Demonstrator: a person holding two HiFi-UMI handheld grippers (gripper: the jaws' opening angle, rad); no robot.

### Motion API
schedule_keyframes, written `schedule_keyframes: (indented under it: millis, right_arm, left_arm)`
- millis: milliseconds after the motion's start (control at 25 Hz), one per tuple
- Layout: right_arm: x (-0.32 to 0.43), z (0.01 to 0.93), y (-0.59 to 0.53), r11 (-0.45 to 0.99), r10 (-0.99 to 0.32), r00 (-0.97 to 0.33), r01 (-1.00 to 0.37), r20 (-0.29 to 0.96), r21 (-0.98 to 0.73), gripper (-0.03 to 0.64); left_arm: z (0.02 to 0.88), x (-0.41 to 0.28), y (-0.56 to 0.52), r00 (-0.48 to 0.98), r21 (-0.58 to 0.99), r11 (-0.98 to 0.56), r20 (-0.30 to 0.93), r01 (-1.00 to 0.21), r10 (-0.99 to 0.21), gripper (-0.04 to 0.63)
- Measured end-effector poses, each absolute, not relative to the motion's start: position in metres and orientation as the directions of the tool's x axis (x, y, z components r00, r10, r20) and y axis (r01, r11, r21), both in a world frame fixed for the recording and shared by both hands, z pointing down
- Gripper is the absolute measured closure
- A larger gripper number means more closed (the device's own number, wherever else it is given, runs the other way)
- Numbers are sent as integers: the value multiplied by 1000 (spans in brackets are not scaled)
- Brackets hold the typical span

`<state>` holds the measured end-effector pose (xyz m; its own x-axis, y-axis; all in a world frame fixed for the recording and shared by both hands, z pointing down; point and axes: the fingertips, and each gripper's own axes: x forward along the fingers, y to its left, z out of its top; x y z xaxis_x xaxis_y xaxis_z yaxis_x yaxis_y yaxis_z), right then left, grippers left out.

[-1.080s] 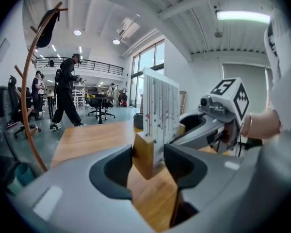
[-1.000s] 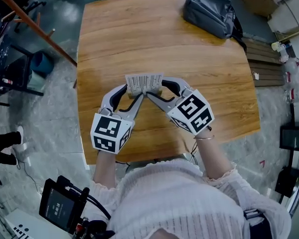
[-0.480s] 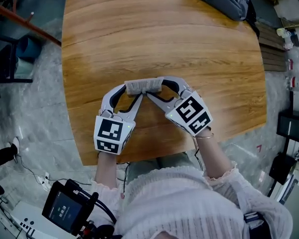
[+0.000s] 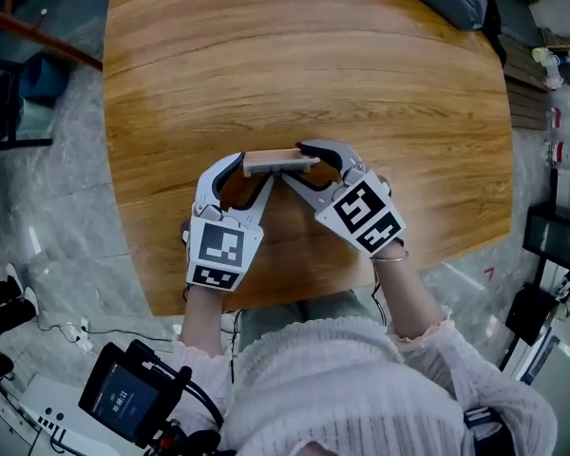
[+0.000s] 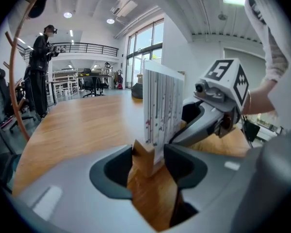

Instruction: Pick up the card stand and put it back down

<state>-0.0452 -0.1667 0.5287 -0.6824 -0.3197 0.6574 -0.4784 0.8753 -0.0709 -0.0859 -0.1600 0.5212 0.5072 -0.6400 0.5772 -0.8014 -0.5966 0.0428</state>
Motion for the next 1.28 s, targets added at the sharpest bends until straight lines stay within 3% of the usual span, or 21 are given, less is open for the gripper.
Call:
schedule_keyframes:
  millis: [560,960,1280]
  right_arm:
    - [-54,536,-165,865,-327,-697,-493,639,-95,420]
    - [-34,526,-174,811,-433,-671,-581,601,-65,430]
    - [-13,475,-157,811,-470,-689,-584,552,-38,481]
  left_arm:
    - [529,-95,-158,490,67,-559,574,-827,-656,393]
    - [522,-110,-158,430,94,-461,555,-883,-711,392]
    - [473,-100,-140,435,46,-488,531,-872,-727,437]
